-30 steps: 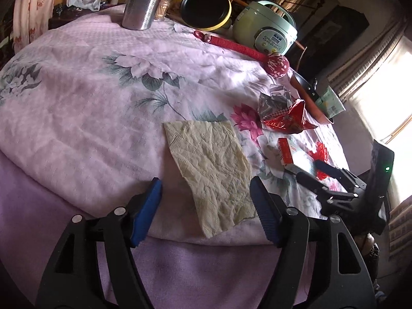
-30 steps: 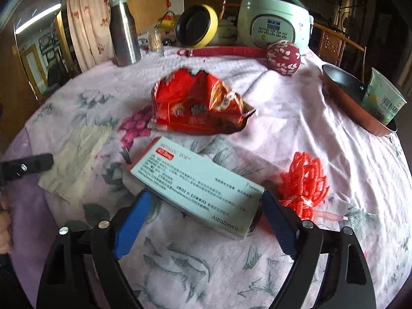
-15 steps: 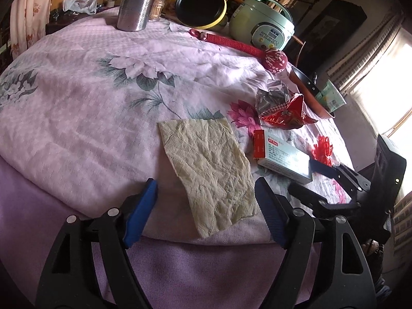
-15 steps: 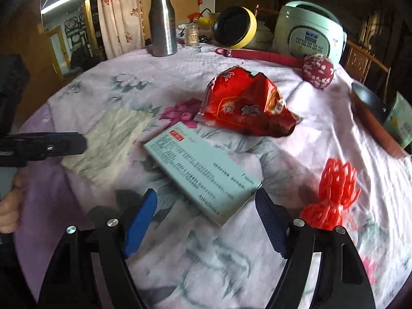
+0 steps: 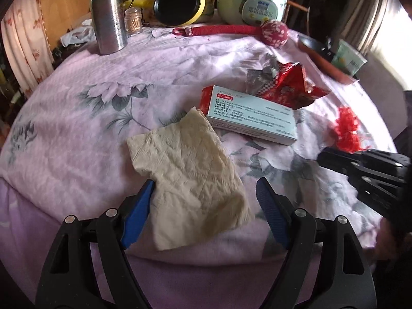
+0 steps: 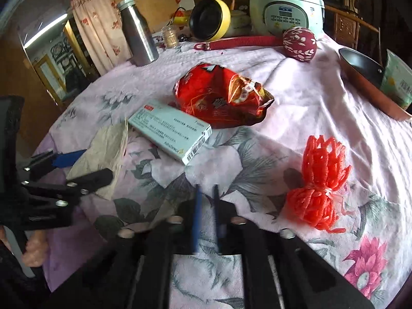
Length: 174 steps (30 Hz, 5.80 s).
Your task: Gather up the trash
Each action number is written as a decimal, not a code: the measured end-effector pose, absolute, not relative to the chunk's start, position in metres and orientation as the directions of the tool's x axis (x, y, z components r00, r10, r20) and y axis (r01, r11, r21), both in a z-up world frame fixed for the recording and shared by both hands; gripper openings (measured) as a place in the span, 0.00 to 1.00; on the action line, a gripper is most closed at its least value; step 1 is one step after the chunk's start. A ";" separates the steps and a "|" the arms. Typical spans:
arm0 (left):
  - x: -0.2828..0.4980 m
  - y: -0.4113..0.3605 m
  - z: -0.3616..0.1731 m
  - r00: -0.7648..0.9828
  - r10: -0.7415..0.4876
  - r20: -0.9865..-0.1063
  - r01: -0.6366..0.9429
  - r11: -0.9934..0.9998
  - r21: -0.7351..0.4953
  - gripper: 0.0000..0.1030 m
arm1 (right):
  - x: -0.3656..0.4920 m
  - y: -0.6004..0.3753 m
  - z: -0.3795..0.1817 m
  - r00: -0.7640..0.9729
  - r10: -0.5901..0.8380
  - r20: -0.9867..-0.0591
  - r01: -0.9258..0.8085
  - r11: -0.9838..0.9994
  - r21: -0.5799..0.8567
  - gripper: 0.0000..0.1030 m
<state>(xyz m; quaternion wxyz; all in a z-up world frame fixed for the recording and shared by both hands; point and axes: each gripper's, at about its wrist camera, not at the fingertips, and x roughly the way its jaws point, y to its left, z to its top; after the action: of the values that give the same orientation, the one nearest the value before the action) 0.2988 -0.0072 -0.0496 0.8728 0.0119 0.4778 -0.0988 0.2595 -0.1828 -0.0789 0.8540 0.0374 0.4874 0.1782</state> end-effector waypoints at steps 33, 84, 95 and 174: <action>0.302 0.094 -0.059 0.515 -0.423 -0.745 0.062 0.886 -0.460 0.07 | 0.311 -0.105 -0.091 0.507 0.261 -0.821 -0.434 0.901 0.018 0.75; 0.119 0.214 0.043 0.817 0.082 -0.570 -0.248 0.943 -0.220 0.05 | 0.166 -0.080 0.012 0.562 0.629 -0.537 -0.494 0.776 0.392 0.44; 0.015 0.354 -0.007 0.702 0.305 -0.644 -0.559 0.795 -0.234 0.05 | 0.120 0.057 0.028 0.384 0.765 -0.517 -0.674 0.615 0.410 0.44; -0.052 0.360 -0.038 0.605 0.510 -0.611 -0.685 0.724 -0.075 0.89 | 0.001 0.160 0.007 0.371 0.645 -0.668 -0.674 0.682 0.285 0.74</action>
<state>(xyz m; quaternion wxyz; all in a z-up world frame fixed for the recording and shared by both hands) -0.0515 0.3603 -0.0377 0.8828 -0.1529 0.2876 0.3384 0.0007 0.1600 0.0069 0.8277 -0.0180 0.3949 0.3983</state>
